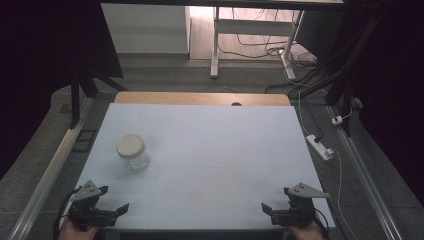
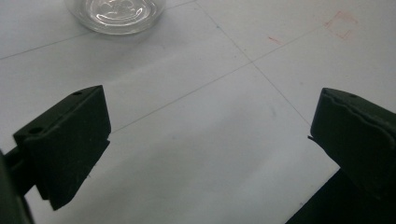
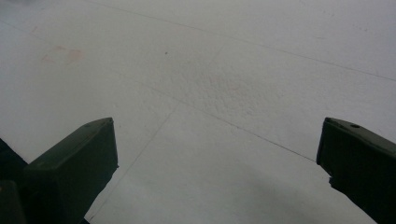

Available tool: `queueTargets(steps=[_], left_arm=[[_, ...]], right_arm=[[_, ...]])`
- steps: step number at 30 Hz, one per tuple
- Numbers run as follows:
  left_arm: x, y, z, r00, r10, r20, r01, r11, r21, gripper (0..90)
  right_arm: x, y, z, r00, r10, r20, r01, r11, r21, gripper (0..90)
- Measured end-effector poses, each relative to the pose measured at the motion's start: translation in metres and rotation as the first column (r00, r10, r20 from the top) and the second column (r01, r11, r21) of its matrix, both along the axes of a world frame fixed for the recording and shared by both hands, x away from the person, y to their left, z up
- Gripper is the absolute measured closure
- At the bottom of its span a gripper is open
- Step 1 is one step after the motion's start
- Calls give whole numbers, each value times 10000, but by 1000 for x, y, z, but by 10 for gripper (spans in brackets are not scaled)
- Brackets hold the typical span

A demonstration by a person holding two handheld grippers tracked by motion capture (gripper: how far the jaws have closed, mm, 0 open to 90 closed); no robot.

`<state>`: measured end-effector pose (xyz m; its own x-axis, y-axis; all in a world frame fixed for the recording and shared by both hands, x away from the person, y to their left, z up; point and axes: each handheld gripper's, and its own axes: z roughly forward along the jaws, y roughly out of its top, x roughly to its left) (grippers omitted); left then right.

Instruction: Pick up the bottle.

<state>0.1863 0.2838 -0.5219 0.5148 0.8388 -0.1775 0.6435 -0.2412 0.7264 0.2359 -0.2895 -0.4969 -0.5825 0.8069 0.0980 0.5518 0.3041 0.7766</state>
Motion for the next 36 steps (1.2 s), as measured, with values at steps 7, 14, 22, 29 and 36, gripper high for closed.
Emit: queueTargets(steps=[7,14,22,29,36], left_arm=[[1,4,-1,9999,5,-111,-9,9994,-342,0],[1,0,0,10000,-40,-92,39,10000,-49,6],[2,1,-1,9998,70,-199,-71,10000,-36,3],[3,1,-1,9996,83,-280,-84,10000,-6,1],[5,1,2,9996,265,105,-266,9996,71,0]], right_arm=[[0,1,0,10000,49,48,-48,9999,-91,0],[-2,3,0,9998,172,143,-169,9997,-203,0],[-2,3,0,9997,86,213,-82,9997,-219,0],[-2,3,0,9997,125,211,-119,9995,-278,0],[-2,4,0,9997,123,214,-117,9995,-305,0]])
